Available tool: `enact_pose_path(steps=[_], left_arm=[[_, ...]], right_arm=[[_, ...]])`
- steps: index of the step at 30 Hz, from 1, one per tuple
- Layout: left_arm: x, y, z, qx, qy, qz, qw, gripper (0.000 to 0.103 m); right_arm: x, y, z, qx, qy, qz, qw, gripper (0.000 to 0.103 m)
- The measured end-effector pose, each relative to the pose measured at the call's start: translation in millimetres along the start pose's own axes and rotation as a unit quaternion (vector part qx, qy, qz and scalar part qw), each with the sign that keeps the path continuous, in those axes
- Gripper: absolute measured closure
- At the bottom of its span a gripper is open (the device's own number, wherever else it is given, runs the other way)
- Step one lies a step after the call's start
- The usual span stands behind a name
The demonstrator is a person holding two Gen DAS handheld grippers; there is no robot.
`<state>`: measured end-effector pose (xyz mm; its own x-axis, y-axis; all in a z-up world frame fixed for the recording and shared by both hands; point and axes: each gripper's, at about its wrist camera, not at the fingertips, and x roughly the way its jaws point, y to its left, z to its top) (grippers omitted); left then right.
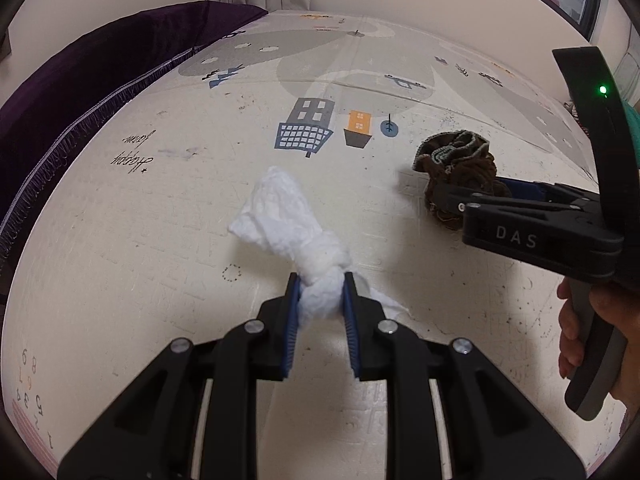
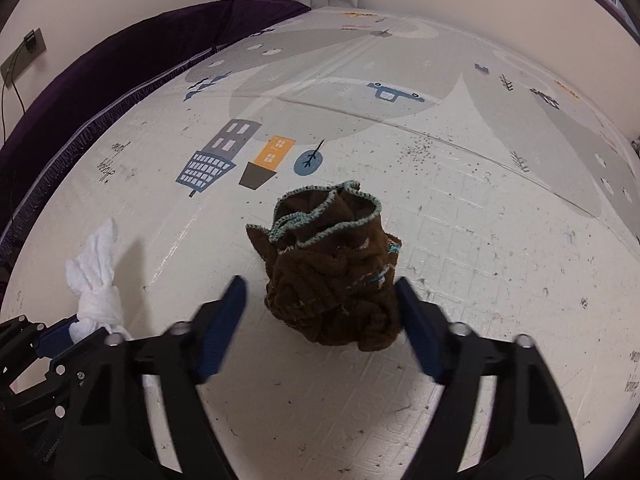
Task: Collect trash
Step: 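Grasp the brown knitted cloth with the right tool while the left tool holds the tissue, then carry the tissue and brown cloth with both tools over the grey bin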
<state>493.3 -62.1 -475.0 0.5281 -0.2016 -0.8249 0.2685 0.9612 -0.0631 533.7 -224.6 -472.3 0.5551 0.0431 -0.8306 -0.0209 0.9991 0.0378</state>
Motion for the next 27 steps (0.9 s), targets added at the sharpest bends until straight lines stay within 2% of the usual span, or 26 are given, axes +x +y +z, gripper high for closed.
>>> enact_pose_path(steps=[5, 15, 22, 27], left_arm=[[-8, 1, -2, -0.006, -0.002, 0.000, 1.0000, 0.082], [-47, -1, -22, -0.026, -0.001, 0.014, 0.9996, 0.082], [-103, 7, -71, -0.073, 0.013, 0.030, 0.9968, 0.082], [-156, 17, -119, -0.125, 0.016, 0.051, 0.9907, 0.082]], right_arm=[[-12, 7, -4, -0.011, 0.003, 0.020, 1.000, 0.061], [-81, 35, -32, -0.068, -0.019, 0.034, 0.997, 0.062], [-138, 59, -74, -0.120, -0.009, 0.058, 0.991, 0.062], [-184, 85, -111, -0.179, -0.009, 0.084, 0.980, 0.062]])
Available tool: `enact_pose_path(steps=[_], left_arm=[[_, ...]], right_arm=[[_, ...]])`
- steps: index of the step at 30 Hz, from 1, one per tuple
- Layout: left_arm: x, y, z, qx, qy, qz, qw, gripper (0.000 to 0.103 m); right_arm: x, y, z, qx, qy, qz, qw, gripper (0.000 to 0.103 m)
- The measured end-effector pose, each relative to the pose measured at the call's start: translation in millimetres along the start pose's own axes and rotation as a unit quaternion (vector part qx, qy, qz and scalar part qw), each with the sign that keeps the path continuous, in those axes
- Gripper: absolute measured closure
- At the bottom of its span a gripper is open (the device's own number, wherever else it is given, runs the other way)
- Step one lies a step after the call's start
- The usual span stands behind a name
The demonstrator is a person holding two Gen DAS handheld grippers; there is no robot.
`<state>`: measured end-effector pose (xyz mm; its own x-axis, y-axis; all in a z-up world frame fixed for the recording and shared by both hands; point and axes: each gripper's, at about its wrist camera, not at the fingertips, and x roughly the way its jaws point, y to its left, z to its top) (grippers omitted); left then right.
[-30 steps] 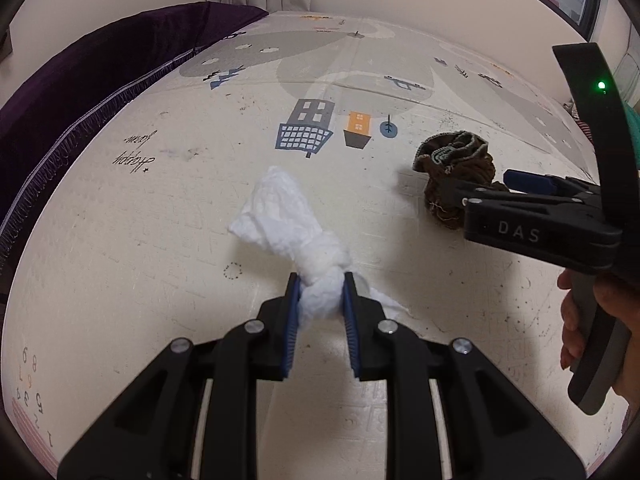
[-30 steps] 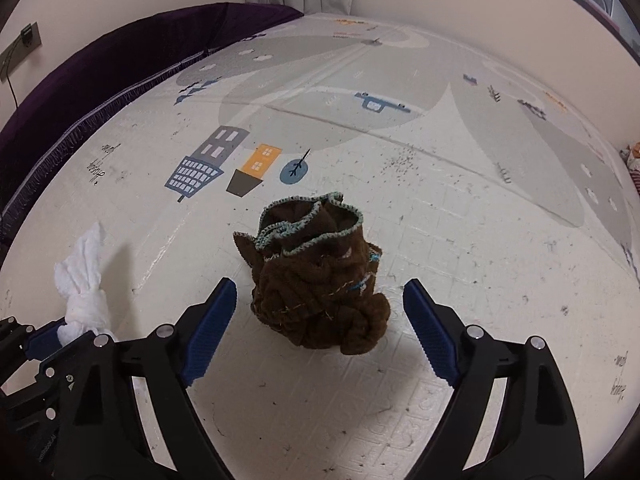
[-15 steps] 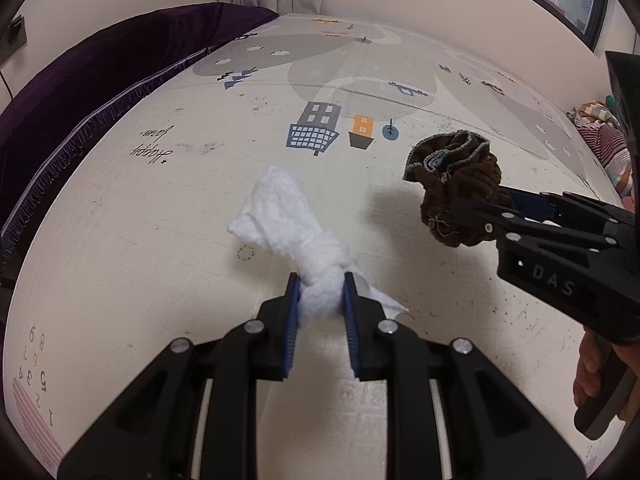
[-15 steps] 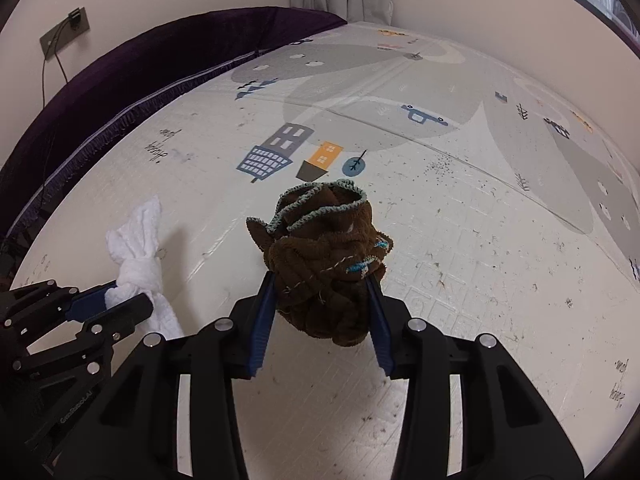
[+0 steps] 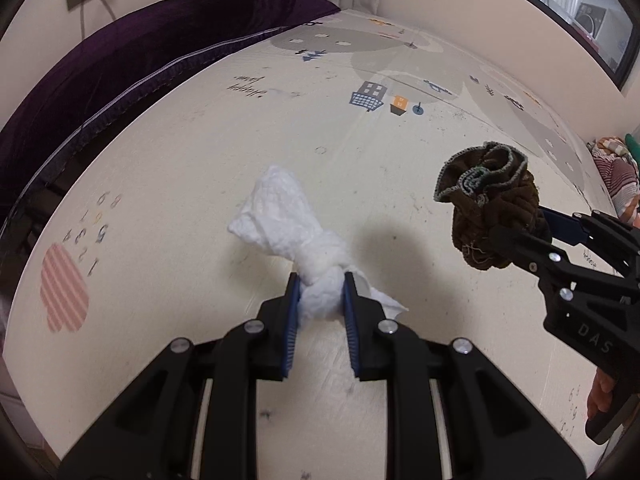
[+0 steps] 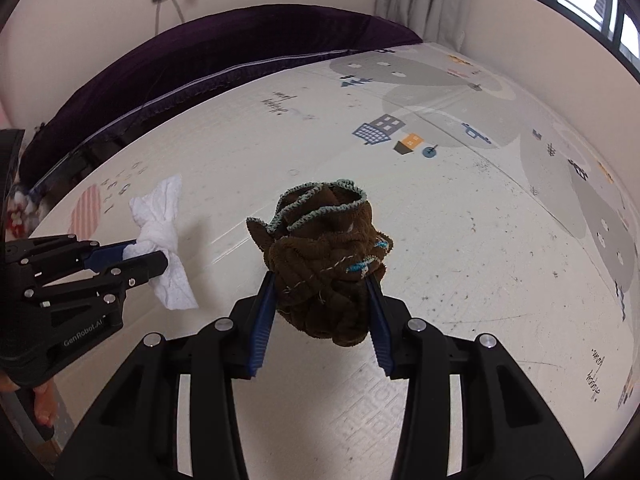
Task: Collect trash
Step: 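Carry the tissue and brown cloth with both tools over the grey bin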
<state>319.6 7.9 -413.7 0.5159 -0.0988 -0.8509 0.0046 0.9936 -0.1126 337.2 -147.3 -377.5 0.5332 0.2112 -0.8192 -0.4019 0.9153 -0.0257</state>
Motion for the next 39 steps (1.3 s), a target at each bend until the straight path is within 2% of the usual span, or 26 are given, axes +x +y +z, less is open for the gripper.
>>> enact_pose_path(steps=[4, 9, 14, 19, 23, 28, 34, 39], left_arm=[[-43, 29, -38, -0.056, -0.004, 0.023, 0.9982, 0.082], [-103, 69, -86, -0.119, -0.018, 0.060, 0.9910, 0.082], [-161, 110, -141, -0.175, -0.026, 0.102, 0.9789, 0.082], [-219, 149, -201, -0.239, -0.040, 0.136, 0.9605, 0.082], [-266, 175, -254, -0.289, -0.051, 0.160, 0.9424, 0.082], [-333, 204, -334, -0.351, -0.063, 0.201, 0.9126, 0.082], [-390, 225, -429, -0.422, -0.066, 0.248, 0.8695, 0.082], [-414, 231, -487, -0.475, -0.069, 0.260, 0.8378, 0.082]], right_arm=[[-32, 43, -21, -0.055, 0.003, 0.027, 0.998, 0.062], [-63, 102, -41, -0.114, 0.008, 0.067, 0.991, 0.062], [-92, 168, -58, -0.160, 0.014, 0.117, 0.980, 0.062], [-124, 241, -78, -0.215, 0.010, 0.160, 0.963, 0.062], [-155, 299, -95, -0.251, 0.003, 0.189, 0.949, 0.062], [-193, 375, -129, -0.299, 0.002, 0.227, 0.927, 0.062], [-227, 467, -178, -0.365, 0.011, 0.280, 0.888, 0.062], [-237, 533, -216, -0.417, 0.029, 0.312, 0.853, 0.062]])
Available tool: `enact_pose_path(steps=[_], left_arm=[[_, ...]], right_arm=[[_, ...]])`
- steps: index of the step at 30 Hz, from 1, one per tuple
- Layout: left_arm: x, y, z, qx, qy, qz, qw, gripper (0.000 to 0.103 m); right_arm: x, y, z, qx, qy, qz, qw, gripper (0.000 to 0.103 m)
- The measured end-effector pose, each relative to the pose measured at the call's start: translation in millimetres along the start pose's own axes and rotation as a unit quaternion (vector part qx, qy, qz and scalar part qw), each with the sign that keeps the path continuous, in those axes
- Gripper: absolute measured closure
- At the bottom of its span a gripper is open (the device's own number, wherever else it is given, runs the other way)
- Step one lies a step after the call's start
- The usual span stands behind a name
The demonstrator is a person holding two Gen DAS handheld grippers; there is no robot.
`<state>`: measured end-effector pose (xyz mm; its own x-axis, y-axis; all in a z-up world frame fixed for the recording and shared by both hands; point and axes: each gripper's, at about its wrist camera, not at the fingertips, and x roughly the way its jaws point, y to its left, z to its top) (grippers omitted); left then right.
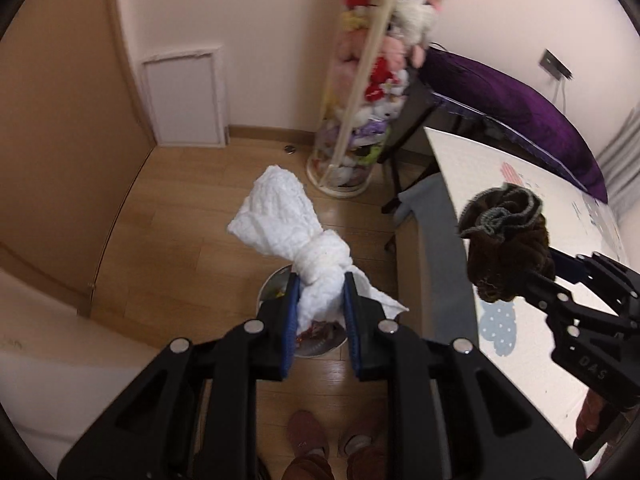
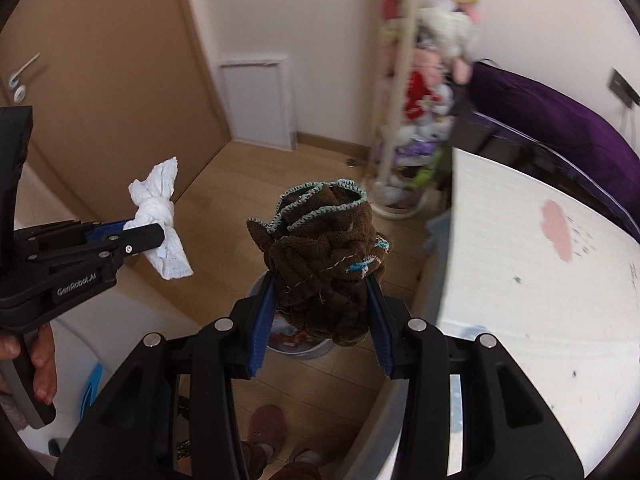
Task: Collect trash
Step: 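Carry the tissue and brown cloth with both tools over the grey bin, then open the right tool to drop the brown cloth while the left tool drops the tissue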
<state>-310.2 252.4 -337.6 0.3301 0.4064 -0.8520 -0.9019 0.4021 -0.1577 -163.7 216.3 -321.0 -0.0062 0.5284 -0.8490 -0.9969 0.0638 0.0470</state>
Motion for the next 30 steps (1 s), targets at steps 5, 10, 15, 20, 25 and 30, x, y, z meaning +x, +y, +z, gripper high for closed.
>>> enact_pose_path(steps=[5, 10, 15, 20, 25, 30], left_arm=[[-2, 33, -18, -0.039, 0.004, 0.016, 0.9991, 0.082], [6, 52, -27, -0.067, 0.009, 0.025, 0.9974, 0.082], [15, 57, -37, -0.074, 0.016, 0.030, 0.9966, 0.082], [26, 50, -39, -0.072, 0.023, 0.025, 0.9968, 0.082], [44, 32, -35, -0.061, 0.027, 0.009, 0.9977, 0.081], [79, 12, -32, -0.044, 0.040, -0.013, 0.9982, 0.080]], right_arm=[[37, 43, 13, -0.045, 0.016, 0.022, 0.999, 0.061], [76, 59, 18, -0.054, 0.033, 0.030, 0.998, 0.054], [100, 57, 13, -0.064, 0.045, 0.031, 0.997, 0.052], [98, 44, 7, -0.062, 0.047, 0.024, 0.997, 0.052], [86, 20, 2, -0.038, 0.051, 0.019, 0.998, 0.051], [80, -1, -5, -0.030, 0.054, 0.008, 0.998, 0.051]])
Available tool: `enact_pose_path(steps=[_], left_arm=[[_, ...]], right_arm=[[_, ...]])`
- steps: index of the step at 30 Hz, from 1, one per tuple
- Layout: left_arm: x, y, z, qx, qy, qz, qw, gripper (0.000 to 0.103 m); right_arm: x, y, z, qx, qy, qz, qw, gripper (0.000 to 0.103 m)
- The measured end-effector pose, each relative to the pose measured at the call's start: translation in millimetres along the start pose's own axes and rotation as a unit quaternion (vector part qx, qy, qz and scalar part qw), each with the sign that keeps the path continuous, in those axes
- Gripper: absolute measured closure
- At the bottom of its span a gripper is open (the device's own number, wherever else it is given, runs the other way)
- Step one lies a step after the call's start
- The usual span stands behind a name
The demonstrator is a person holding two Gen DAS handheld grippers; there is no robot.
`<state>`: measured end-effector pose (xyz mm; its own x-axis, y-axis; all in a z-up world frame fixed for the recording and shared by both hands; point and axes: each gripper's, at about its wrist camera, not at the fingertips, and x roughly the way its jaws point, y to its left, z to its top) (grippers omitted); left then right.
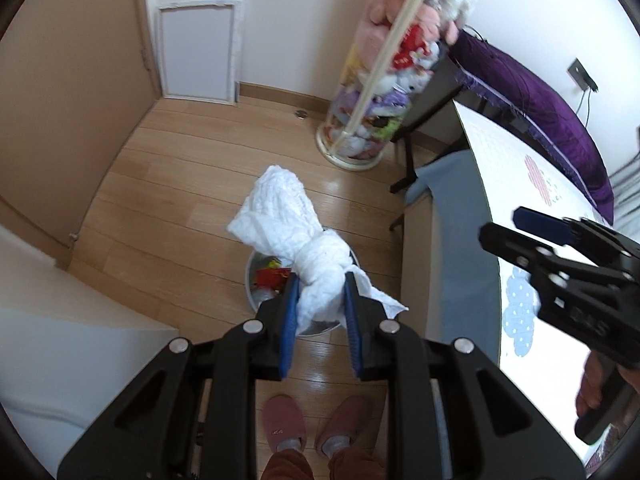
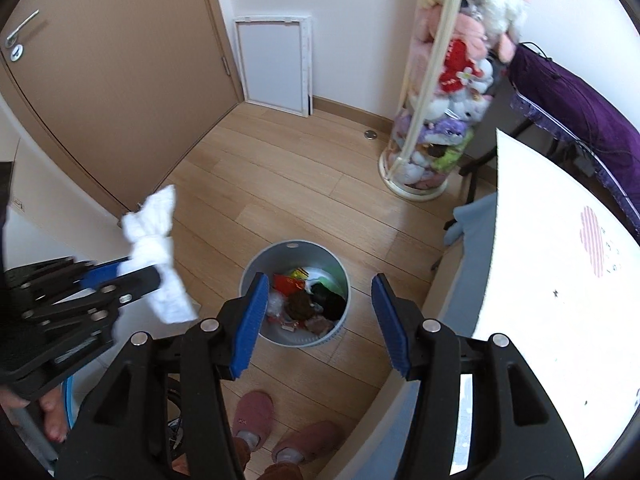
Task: Collect trash
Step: 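Open the right tool to drop the brown cloth while the left tool drops the tissue, then move both open tools back over the bed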
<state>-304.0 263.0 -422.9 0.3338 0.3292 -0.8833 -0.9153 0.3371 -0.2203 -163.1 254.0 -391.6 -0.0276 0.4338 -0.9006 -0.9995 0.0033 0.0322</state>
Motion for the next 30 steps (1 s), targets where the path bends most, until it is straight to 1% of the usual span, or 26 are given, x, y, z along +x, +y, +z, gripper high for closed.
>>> enact_pose_path(steps=[2, 3, 4, 6, 7, 8, 13, 15, 19, 21, 24, 26, 30], left_arm=[[10, -8, 2, 0.009, 0.004, -0.003, 0.9999, 0.077], [15, -12, 3, 0.015, 0.008, 0.001, 0.9999, 0.070], [19, -15, 4, 0.021, 0.012, 0.009, 0.9997, 0.060], [24, -21, 7, 0.028, 0.014, 0.016, 0.9994, 0.048], [26, -22, 7, 0.029, 0.014, 0.016, 0.9994, 0.043], [28, -23, 7, 0.030, 0.016, 0.015, 0.9993, 0.041], [29, -25, 7, 0.035, 0.027, 0.019, 0.9988, 0.040], [24, -26, 8, 0.035, 0.030, 0.020, 0.9987, 0.040], [5, -29, 9, 0.036, 0.031, 0.018, 0.9987, 0.035], [-8, -35, 9, 0.046, 0.033, 0.016, 0.9983, 0.035], [-35, -44, 13, 0.070, 0.035, 0.019, 0.9967, 0.034], [-54, -51, 15, 0.085, 0.036, 0.017, 0.9956, 0.030], [-97, -69, 23, 0.122, 0.036, -0.003, 0.9919, 0.027]], right_arm=[[2, -8, -3, 0.003, 0.003, -0.002, 1.000, 0.051], [3, -12, -4, 0.004, 0.004, -0.002, 1.000, 0.051], [4, -15, -5, 0.006, 0.004, -0.003, 1.000, 0.051], [6, -22, -6, 0.012, 0.006, -0.003, 1.000, 0.051], [7, -25, -7, 0.015, 0.006, -0.003, 1.000, 0.051], [7, -28, -8, 0.018, 0.006, -0.003, 1.000, 0.051], [5, -34, -11, 0.030, 0.005, -0.002, 1.000, 0.051], [1, -35, -12, 0.035, 0.005, -0.002, 0.999, 0.051], [-16, -35, -13, 0.049, 0.005, -0.006, 0.999, 0.051], [-30, -35, -14, 0.063, 0.006, -0.012, 0.998, 0.043], [-60, -35, -17, 0.083, -0.001, -0.023, 0.996, 0.038], [-83, -36, -19, 0.098, -0.007, -0.030, 0.995, 0.033], [-133, -37, -24, 0.131, -0.019, -0.050, 0.990, 0.029]])
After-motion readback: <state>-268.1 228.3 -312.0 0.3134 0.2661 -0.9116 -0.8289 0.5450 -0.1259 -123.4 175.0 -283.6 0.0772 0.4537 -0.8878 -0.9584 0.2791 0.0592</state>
